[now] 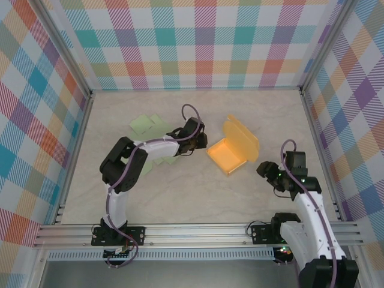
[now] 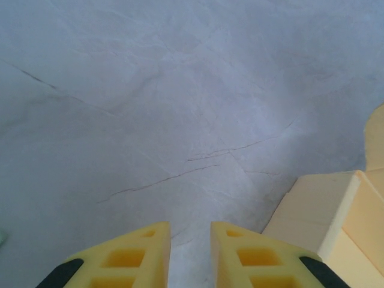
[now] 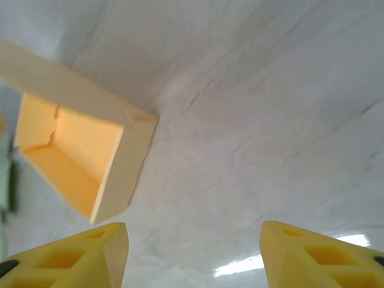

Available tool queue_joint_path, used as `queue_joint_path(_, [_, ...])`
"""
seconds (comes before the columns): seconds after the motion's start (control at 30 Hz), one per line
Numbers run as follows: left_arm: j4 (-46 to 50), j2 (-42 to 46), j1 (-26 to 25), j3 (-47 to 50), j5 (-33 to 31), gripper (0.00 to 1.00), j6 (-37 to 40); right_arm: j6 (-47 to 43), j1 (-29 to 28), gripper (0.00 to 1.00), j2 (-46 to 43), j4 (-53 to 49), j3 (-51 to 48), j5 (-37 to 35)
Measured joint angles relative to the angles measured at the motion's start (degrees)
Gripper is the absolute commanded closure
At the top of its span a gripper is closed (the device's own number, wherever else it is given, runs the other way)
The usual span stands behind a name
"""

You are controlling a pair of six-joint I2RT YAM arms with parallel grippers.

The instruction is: Fold the paper box

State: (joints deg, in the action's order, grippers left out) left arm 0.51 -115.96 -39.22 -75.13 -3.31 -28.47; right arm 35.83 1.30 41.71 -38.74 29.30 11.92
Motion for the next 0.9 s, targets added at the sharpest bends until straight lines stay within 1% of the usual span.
queue_joint_path(0.1, [-0.07,-2.58,0.0,-1.2,2.34,0.79,-0.22,4.15,-0.26,0.26,-3.06,3.54,-5.57,6.84])
queue_joint_path(0.17, [0.04,-3.15,0.0,-1.2,3.41,0.8,-0.33,6.71,-0.63,0.23,-3.69,6.73,-8.83,10.27])
queue_joint_path(0.33, [-0.87,-3.23,-0.02,-0.09,5.42,0.8,-0.72,10.51,-1.25,0.22,-1.11,14.49,-11.26,14.69])
queue_joint_path(0.43, [-2.78,-2.78,-0.33,2.01,5.9,0.8,-0.94,11.28,-1.62,0.24,4.15,20.76,-11.08,16.11])
queue_joint_path(0.6, [-4.22,0.02,-1.57,6.36,6.32,0.8,-2.43,11.3,-2.54,0.29,16.83,29.44,-9.68,16.87])
queue_joint_path(0.7, [-4.98,1.44,-3.45,8.61,6.32,0.81,-3.5,10.69,-2.89,0.32,23.61,32.83,-7.26,17.18])
queue_joint_path(0.9, [-7.17,3.23,-7.67,11.98,5.33,0.81,-5.77,7.61,-2.82,0.34,33.29,37.13,-0.13,17.42])
